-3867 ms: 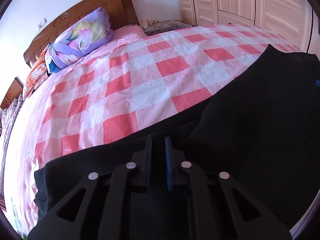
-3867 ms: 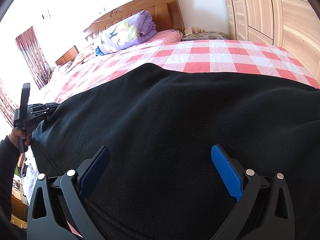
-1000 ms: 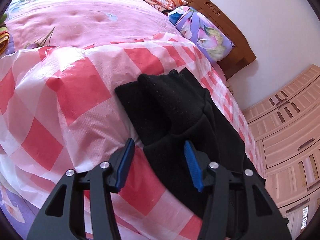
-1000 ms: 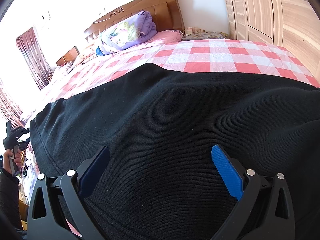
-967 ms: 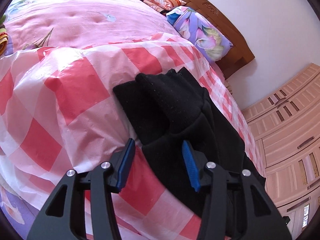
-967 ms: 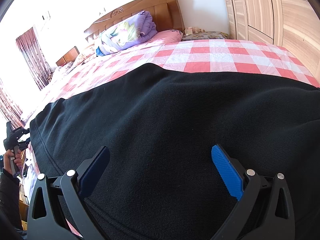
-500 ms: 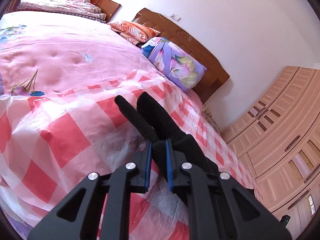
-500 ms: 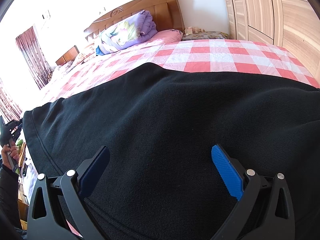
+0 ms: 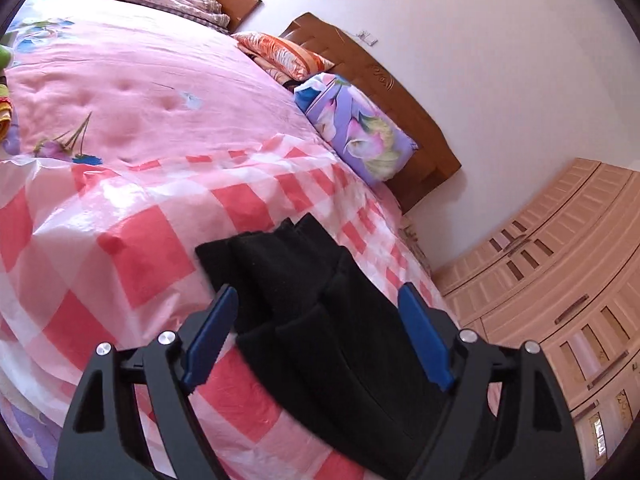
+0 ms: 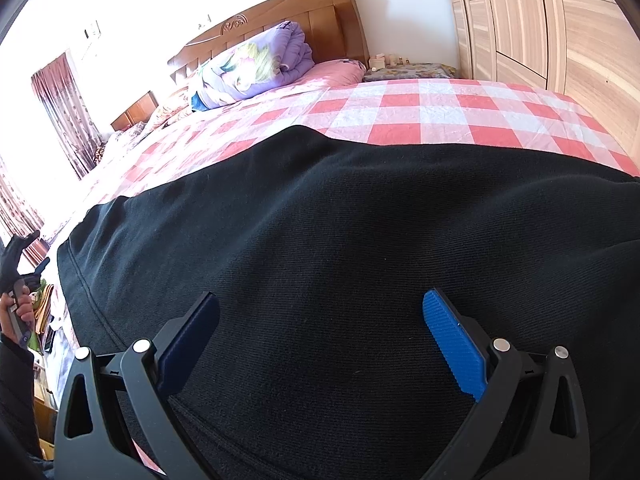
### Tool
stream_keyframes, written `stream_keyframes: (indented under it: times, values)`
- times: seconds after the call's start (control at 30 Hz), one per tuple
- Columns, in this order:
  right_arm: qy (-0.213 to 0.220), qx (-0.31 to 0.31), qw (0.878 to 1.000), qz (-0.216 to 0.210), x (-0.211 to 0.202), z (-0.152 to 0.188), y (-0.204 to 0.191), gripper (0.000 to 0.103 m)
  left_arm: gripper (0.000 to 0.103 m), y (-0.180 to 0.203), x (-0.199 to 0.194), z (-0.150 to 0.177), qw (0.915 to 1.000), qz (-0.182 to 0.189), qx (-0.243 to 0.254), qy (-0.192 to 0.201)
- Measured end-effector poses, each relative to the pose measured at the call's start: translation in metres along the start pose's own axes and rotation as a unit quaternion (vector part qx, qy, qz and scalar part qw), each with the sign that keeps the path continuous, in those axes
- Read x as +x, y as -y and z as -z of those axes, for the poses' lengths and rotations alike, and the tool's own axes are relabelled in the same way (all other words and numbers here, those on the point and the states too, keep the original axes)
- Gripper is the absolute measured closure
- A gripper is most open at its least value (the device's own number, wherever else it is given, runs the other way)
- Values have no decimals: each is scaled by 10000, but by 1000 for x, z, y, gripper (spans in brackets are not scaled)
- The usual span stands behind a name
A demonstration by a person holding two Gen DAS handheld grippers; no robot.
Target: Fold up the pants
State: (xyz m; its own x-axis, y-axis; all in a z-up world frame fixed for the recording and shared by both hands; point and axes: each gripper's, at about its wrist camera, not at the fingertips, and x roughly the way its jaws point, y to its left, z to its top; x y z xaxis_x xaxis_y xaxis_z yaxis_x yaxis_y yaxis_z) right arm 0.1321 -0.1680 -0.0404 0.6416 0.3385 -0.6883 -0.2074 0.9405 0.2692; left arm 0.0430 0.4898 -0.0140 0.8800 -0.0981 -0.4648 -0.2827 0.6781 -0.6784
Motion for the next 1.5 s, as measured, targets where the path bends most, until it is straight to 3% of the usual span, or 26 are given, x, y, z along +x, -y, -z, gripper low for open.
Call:
stream_keyframes:
  times: [0.1,0.17,0.23,0.33,0.47,0.57,0.63,0.7,0.77,0.8,0.83,0.87,0.9,0.97,1.03,1.13,1.23,1.33,1.4,1.43,1.47,1.5]
  values:
    - [3,12,10000,-17,0,0,0,4,32,-3,28,4,9991,-210,-102,-355]
    - [-3,2,10000,-6,1,-1,0,4,48,-8,46,4,9984,-78,-262,-501]
    - [-6,-2,10000,-2,1,-1,0,4,76,-11,60,4,9975,-59,-308,-628]
    - [7,24,10000,-35,0,-1,0,4,86,-6,59,4,9986,-208,-84,-482]
    - [3,13,10000,-24,0,0,0,4,87,15,22,-3,9995,-200,233,15]
    - [15,36,10000,-53,-1,0,1,4,87,5,26,-2,9980,-506,277,-244]
    - [13,37,10000,-56,0,0,1,4,83,-11,45,6,9955,-588,317,-677]
    - [-6,12,10000,-35,0,-1,0,4,74,-20,46,8,9967,-382,259,-672]
    - [-52,-24,10000,24,-1,-1,-2,5,58,-21,39,5,9964,-468,219,-666]
    - [-84,-36,9999,56,-2,-1,-3,5,38,-17,33,5,9954,-699,293,-583]
    - [-137,-34,9998,113,-4,0,-4,5,13,-9,24,4,9884,-1403,480,-336]
    - [-189,-31,9997,162,-7,1,-6,5,11,4,11,6,9746,-2109,758,55]
    - [-246,-61,9994,232,-11,3,-10,5,11,18,0,9,9666,-2328,1023,314]
    - [-267,-299,9983,430,-19,9,-20,5,10,47,-12,18,9690,-1946,1461,422]
    - [-229,-679,9947,738,-25,17,-32,5,9,72,-6,30,9706,-1570,1821,147]
    - [-110,-1183,9848,1266,-37,29,-40,5,4,111,21,60,9579,-1328,2537,-212]
    - [152,-1196,9786,1668,-61,31,-21,5,4,138,53,93,9486,-1094,2905,-619]
    - [278,-573,9775,2010,-86,32,34,5,4,160,82,127,9267,-1358,3394,-876]
    - [105,-61,9759,2180,-90,37,77,5,4,158,100,142,9148,-1626,3540,-1064]
    - [-114,78,9784,2061,-85,43,98,4,2,152,107,146,9117,-1729,3534,-1188]
    - [75,-143,9806,1955,-90,47,101,4,1,147,109,149,9108,-1762,3536,-1202]
    - [23,-137,9818,1895,-91,48,103,4,1,144,107,148,9148,-1692,3492,-1120]
